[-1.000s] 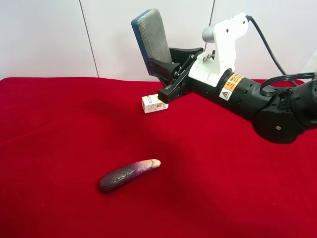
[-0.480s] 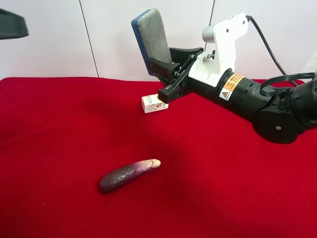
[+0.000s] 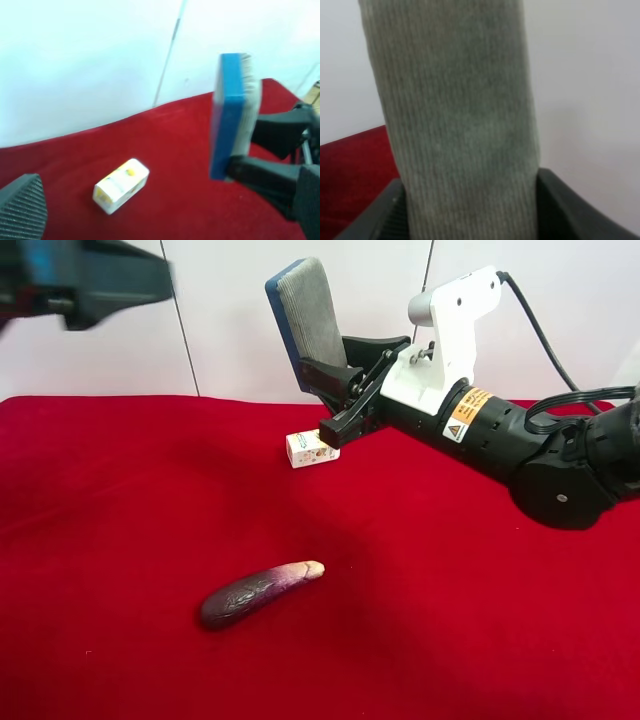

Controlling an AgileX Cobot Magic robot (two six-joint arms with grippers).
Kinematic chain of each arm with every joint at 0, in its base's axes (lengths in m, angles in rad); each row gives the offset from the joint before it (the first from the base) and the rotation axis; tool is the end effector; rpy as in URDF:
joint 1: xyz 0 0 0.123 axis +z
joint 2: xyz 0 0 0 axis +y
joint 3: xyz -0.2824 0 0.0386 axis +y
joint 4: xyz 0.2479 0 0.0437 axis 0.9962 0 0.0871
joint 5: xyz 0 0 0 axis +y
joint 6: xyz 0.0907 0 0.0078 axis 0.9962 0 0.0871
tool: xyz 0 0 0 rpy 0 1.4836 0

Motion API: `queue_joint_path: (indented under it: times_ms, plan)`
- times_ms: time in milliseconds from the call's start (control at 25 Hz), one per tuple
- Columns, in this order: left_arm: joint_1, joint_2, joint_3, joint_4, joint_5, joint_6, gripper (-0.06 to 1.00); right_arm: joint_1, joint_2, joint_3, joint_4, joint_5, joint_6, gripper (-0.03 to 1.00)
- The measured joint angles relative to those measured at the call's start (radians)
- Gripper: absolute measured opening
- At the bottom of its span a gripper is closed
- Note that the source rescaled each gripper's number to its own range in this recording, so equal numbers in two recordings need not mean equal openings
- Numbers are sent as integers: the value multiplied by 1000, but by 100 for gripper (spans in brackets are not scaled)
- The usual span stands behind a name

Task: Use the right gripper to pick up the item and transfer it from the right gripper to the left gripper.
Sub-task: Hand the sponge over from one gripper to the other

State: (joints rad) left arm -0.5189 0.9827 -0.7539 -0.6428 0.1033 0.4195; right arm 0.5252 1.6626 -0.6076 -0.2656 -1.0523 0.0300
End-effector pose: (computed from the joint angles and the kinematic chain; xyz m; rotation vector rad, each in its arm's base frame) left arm 0.1842 -0.1118 0.3454 0.3169 1.8054 -0.5811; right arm 0.2605 0.1749 0.2126 -0.6464 1.3812 0.5100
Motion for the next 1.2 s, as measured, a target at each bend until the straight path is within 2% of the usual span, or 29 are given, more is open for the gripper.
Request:
queue_joint_path:
  times_ms: [160, 280, 680, 1200]
  plan:
    - [-91, 83, -22, -23, -72, -4, 100, 0, 0, 0, 0, 0, 0, 6]
    - [-120, 148, -52, -57, -79, -4, 100, 0, 0, 0, 0, 0, 0, 6]
    - [-127, 340, -178, -80, -22, -4, 100, 0, 0, 0, 0, 0, 0, 6]
    - [-166, 448, -288, -83, -25, -4, 100, 0, 0, 0, 0, 0, 0, 6]
